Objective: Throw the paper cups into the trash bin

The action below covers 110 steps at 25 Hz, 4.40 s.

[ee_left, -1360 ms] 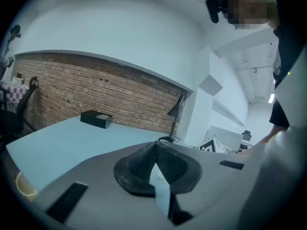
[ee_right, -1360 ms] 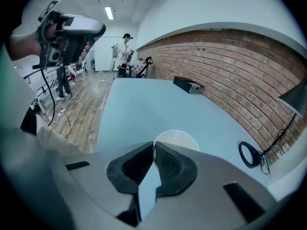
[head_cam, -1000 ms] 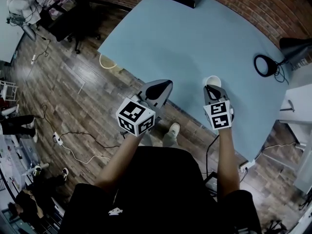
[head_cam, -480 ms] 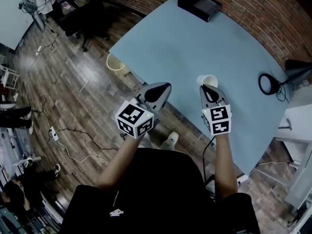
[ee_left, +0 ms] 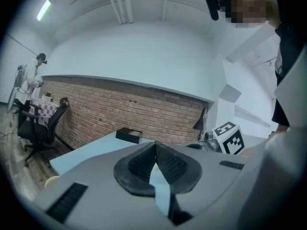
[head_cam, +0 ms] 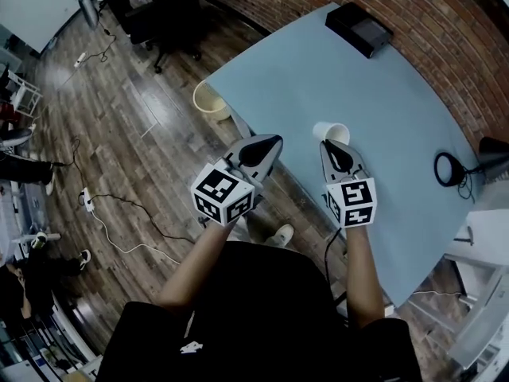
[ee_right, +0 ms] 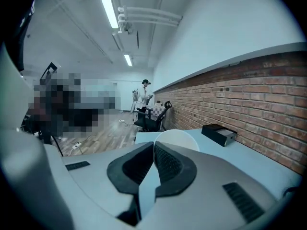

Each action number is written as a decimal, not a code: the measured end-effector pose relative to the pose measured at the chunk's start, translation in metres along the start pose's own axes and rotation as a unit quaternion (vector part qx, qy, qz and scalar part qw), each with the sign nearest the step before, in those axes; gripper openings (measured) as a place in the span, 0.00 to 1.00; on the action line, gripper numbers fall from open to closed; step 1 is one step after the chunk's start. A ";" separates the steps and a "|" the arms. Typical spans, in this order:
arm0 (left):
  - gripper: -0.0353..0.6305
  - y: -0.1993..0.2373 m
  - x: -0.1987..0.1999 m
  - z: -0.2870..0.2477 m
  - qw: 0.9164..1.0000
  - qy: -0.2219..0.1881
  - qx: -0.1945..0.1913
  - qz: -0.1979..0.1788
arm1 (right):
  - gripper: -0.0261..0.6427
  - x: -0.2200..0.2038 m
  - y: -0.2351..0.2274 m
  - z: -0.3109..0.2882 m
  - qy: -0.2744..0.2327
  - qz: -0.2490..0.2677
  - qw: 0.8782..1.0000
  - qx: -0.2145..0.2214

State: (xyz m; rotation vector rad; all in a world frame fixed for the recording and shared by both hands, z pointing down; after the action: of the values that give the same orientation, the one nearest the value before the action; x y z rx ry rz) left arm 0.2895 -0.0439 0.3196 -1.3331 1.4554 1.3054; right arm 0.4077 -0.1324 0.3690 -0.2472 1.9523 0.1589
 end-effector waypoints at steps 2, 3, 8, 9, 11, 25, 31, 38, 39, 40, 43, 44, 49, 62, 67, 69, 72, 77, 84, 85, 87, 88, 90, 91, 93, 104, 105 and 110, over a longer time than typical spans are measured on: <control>0.06 0.013 0.003 0.005 1.000 -0.004 0.009 0.002 | 0.06 0.010 0.006 -0.011 -0.012 -0.009 1.000 0.010; 0.06 0.019 0.004 0.007 1.000 -0.006 0.013 0.004 | 0.06 0.014 0.009 -0.017 -0.016 -0.013 1.000 0.014; 0.06 0.052 0.011 0.018 0.999 -0.019 0.047 0.002 | 0.06 0.036 0.019 -0.042 -0.023 -0.013 0.999 0.026; 0.06 0.057 0.012 0.019 0.999 -0.021 0.049 0.005 | 0.06 0.041 0.021 -0.047 -0.026 -0.013 0.999 0.028; 0.06 0.068 0.014 0.021 0.998 -0.022 0.052 0.008 | 0.06 0.050 0.024 -0.057 -0.031 -0.011 0.999 0.031; 0.06 0.153 0.031 0.036 0.995 -0.034 0.094 0.008 | 0.06 0.103 0.054 -0.137 -0.053 -0.007 0.995 0.088; 0.06 0.188 0.038 0.040 0.993 -0.036 0.108 0.016 | 0.06 0.123 0.066 -0.173 -0.056 -0.001 0.993 0.107; 0.06 0.230 0.044 0.044 0.992 -0.038 0.120 0.025 | 0.06 0.141 0.077 -0.215 -0.060 -0.006 0.990 0.126; 0.06 0.236 0.045 0.044 0.992 -0.039 0.120 0.028 | 0.06 0.144 0.078 -0.221 -0.060 -0.007 0.990 0.129; 0.06 0.243 0.047 0.045 0.991 -0.040 0.121 0.031 | 0.06 0.146 0.081 -0.227 -0.061 -0.007 0.989 0.132; 0.06 0.264 0.048 0.052 0.991 -0.040 0.127 0.030 | 0.06 0.156 0.089 -0.246 -0.061 -0.002 0.989 0.136; 0.06 0.270 0.048 0.054 0.990 -0.039 0.129 0.031 | 0.06 0.159 0.091 -0.252 -0.061 -0.001 0.989 0.137; 0.06 0.302 0.049 0.066 0.989 -0.042 0.134 0.039 | 0.06 0.170 0.103 -0.282 -0.058 0.001 0.989 0.139; 0.06 0.384 0.060 0.090 0.986 -0.053 0.153 0.044 | 0.06 0.197 0.127 -0.358 -0.061 -0.014 0.988 0.141; 0.06 0.408 0.058 0.101 0.984 -0.054 0.162 0.047 | 0.06 0.205 0.135 -0.381 -0.062 -0.015 0.988 0.144; 0.06 0.417 0.057 0.107 0.984 -0.054 0.163 0.048 | 0.06 0.208 0.140 -0.388 -0.064 -0.016 0.987 0.143; 0.06 0.427 0.053 0.115 0.983 -0.054 0.166 0.046 | 0.06 0.211 0.149 -0.396 -0.068 -0.012 0.987 0.146; 0.06 0.439 0.052 0.128 0.982 -0.059 0.174 0.053 | 0.06 0.216 0.161 -0.404 -0.065 -0.008 0.986 0.152; 0.06 0.448 0.048 0.139 0.980 -0.061 0.177 0.061 | 0.06 0.220 0.174 -0.413 -0.063 -0.004 0.986 0.157; 0.06 0.449 0.048 0.138 0.980 -0.061 0.177 0.061 | 0.06 0.221 0.173 -0.415 -0.063 -0.004 0.985 0.158; 0.06 0.452 0.047 0.136 0.980 -0.061 0.179 0.061 | 0.06 0.222 0.171 -0.419 -0.063 -0.001 0.985 0.161; 0.06 0.455 0.047 0.135 0.980 -0.060 0.181 0.060 | 0.06 0.222 0.170 -0.422 -0.062 -0.001 0.985 0.163; 0.06 0.463 0.047 0.135 0.979 -0.060 0.186 0.059 | 0.06 0.224 0.170 -0.428 -0.062 0.001 0.984 0.166; 0.06 0.467 0.049 0.135 0.978 -0.061 0.188 0.060 | 0.06 0.225 0.170 -0.431 -0.062 0.001 0.984 0.168; 0.06 0.474 0.051 0.136 0.977 -0.063 0.192 0.061 | 0.06 0.228 0.170 -0.438 -0.062 0.002 0.983 0.171; 0.06 0.505 0.053 0.106 0.977 -0.056 0.195 0.070 | 0.06 0.240 0.152 -0.480 -0.061 0.003 0.980 0.190; 0.06 0.508 0.054 0.102 0.977 -0.054 0.196 0.070 | 0.06 0.241 0.149 -0.484 -0.061 0.002 0.980 0.191; 0.06 0.525 0.059 0.078 0.975 -0.051 0.202 0.072 | 0.06 0.246 0.128 -0.508 -0.060 -0.003 0.979 0.197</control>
State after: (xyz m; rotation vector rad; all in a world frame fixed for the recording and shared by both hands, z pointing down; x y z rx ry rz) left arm -0.2429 -0.0148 0.3459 -0.8962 1.6616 1.0732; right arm -0.1703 -0.1477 0.3362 0.0178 1.8173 -0.2134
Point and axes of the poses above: the fingertips, and each gripper's own axes: z backward along the fingers, y to its left, x out of its top, the point moved 4 cm from there along z, backward along the fingers, and after that the axes turned 12 degrees about x, right-handed, at the moved point
